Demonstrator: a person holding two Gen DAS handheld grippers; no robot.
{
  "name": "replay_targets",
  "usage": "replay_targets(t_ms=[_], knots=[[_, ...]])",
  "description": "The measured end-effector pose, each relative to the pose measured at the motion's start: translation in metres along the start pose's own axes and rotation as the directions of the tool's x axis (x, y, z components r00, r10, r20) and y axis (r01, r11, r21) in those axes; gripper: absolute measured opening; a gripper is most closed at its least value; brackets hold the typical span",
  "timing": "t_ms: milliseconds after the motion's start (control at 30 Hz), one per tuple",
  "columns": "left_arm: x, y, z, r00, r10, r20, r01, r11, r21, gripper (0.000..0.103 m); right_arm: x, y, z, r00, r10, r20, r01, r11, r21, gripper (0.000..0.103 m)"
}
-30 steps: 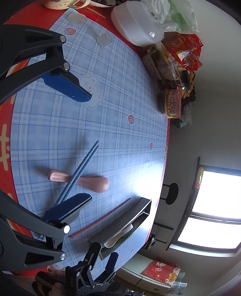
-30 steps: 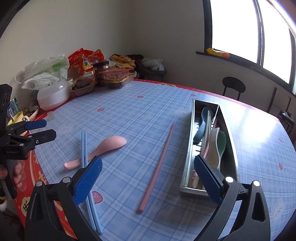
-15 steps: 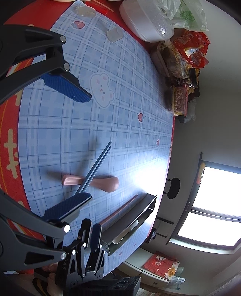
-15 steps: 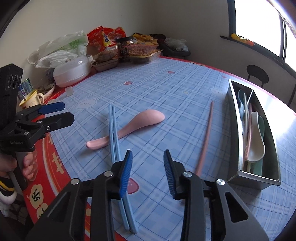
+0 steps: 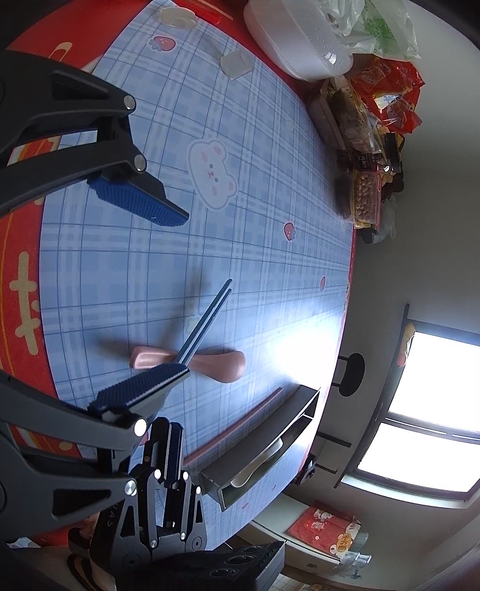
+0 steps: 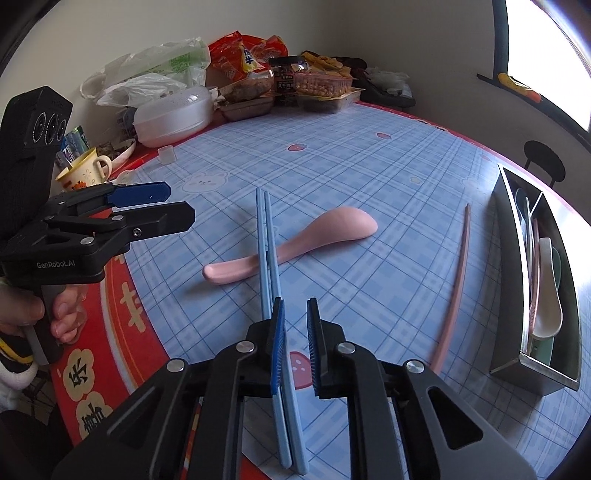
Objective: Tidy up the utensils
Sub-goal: 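Close the right tool on the pair of blue chopsticks, then grasp one blue chopstick with the left tool while the right tool holds the other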
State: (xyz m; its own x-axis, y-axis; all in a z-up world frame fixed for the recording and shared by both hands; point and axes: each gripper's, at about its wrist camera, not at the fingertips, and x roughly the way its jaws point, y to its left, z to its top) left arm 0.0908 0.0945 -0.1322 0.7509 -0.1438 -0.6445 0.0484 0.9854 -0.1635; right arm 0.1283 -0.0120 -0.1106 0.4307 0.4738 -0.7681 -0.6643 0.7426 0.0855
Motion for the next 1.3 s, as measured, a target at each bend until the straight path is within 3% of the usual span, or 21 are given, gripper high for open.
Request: replay_targets(t_ms=[433,567,667,900,1100,1300], knots=[[0.001,-0.002,-0.004,1.0,-0.023,-0.003,0.023,1.0,-0.003,0.076,0.014,0.01,0.011,0.999,0.048,-0.025,-0.049,0.998,-0.031,0.013],[0.003,0.005,-0.004,0.999,-0.042,-0.014,0.041,0.998,-0.038,0.076,0.024,0.016,0.014,0.998,0.031,-0.051,-0.034,0.998,-0.057,0.013],[0.004,0.009,-0.004,0.998,-0.054,-0.022,0.052,0.997,-0.057,0.071,0.025,0.013,0.014,0.998,0.043,-0.047,-0.045,0.998,-0.039,0.013],[0.007,0.008,-0.004,0.998,-0.049,-0.033,0.047,0.997,-0.058,0.071,0.015,0.002,0.012,0.994,0.109,-0.004,-0.109,0.994,0.018,0.013],[0.007,0.007,-0.004,0.998,-0.044,-0.033,0.042,0.998,-0.056,0.071,0.013,-0.007,0.011,0.995,0.095,0.003,-0.095,0.993,0.067,0.013],[0.007,0.007,-0.005,0.998,-0.043,-0.036,0.041,0.997,-0.058,0.071,0.02,0.003,0.011,0.997,0.073,-0.037,-0.072,0.997,0.021,0.013]])
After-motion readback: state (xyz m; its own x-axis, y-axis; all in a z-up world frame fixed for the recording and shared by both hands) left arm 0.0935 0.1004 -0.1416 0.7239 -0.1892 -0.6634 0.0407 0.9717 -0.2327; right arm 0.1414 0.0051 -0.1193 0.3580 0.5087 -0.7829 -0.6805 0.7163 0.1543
